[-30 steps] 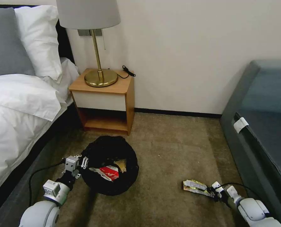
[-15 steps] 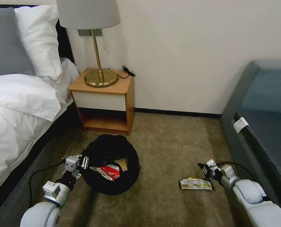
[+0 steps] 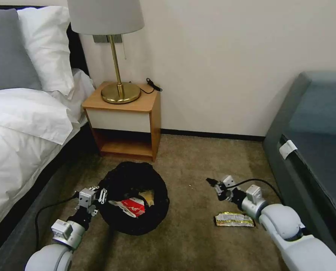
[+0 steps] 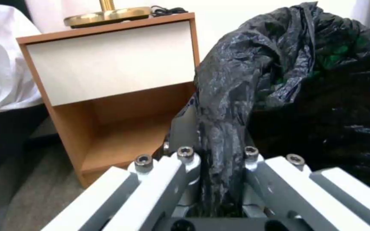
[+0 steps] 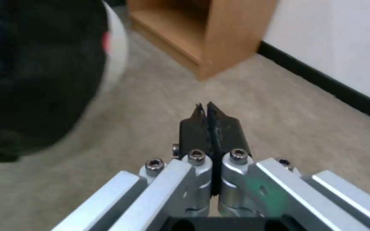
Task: Pick up the trash bin, then pick up the garbage on the floor and place it into the trash bin.
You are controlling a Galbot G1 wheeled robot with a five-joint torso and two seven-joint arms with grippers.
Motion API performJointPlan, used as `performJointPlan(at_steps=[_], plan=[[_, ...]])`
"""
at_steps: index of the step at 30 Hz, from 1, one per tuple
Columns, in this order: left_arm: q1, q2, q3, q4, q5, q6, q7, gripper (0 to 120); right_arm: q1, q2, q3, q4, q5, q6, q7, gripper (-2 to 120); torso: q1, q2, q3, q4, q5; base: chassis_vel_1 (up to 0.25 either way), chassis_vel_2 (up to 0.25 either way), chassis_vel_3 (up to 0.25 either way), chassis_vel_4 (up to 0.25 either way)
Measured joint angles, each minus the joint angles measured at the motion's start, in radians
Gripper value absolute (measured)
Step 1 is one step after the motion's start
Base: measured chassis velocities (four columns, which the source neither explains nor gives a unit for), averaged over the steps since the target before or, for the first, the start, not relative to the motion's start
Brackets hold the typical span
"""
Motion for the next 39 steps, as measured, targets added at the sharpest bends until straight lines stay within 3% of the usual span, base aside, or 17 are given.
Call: performJointPlan(at_steps=[10,18,39], plan=[[0.018,0.003,-0.013,-0.004,0.000,-0.010,0.015,3,-0.021,0.002,0.011,-0.042,-0.037,0.008,-0.002,0,0.000,0.000,0.000,0.0001,0.0001,0.000,0.000,0.000,0.000],[0.008,0.039,-0.024,-0.001,-0.017,0.003,0.008,3,-0.074,-0.018,0.127,-0.189,-0.092,0.060,-0.003,0,0.000,0.000,0.000,0.0000,0.0003,0.000,0.000,0.000,0.000],[0.044,0.043,-0.052,-0.022,-0.027,0.018,0.000,3,-0.083,0.033,0.215,-0.501,-0.237,0.109,0.019,0,0.000,0.000,0.000,0.0000,0.0002,0.000,0.000,0.000,0.000]])
